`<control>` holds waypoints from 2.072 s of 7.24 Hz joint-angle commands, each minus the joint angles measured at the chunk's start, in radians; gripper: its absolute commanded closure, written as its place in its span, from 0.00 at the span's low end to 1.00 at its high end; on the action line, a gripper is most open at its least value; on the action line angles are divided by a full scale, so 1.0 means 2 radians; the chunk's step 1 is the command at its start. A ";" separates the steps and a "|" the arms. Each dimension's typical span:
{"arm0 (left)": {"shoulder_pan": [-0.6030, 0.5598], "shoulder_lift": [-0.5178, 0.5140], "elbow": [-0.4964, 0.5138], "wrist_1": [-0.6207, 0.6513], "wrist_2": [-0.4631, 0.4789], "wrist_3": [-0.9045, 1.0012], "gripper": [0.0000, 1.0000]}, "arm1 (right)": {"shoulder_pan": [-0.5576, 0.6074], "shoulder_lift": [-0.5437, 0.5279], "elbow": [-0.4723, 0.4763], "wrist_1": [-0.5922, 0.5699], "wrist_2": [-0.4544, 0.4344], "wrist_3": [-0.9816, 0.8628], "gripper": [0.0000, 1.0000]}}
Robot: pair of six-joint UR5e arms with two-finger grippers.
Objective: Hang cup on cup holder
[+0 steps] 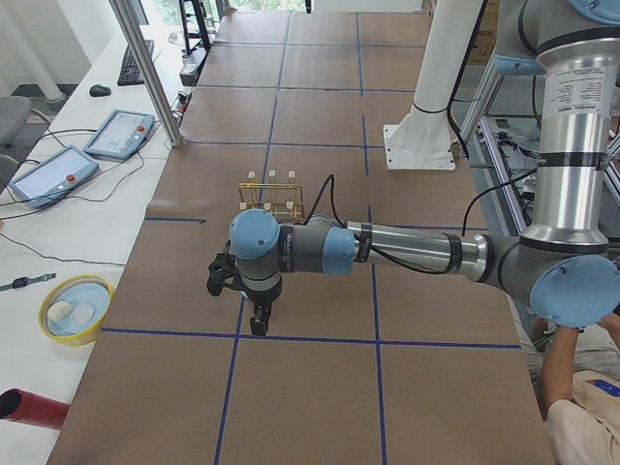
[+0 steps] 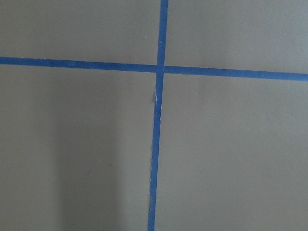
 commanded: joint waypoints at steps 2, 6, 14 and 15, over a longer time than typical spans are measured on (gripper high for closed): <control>0.002 0.000 0.004 -0.051 0.000 0.002 0.00 | 0.000 0.000 0.000 0.000 0.000 0.000 0.00; 0.002 0.015 0.089 -0.283 -0.003 -0.087 0.00 | 0.000 0.000 0.000 0.000 -0.001 0.000 0.00; 0.233 0.031 0.114 -0.707 0.284 -0.462 0.02 | 0.000 0.000 0.000 0.000 0.000 0.000 0.00; 0.254 0.044 0.095 -0.707 0.300 -0.492 0.02 | 0.000 0.000 0.000 0.000 0.000 0.000 0.00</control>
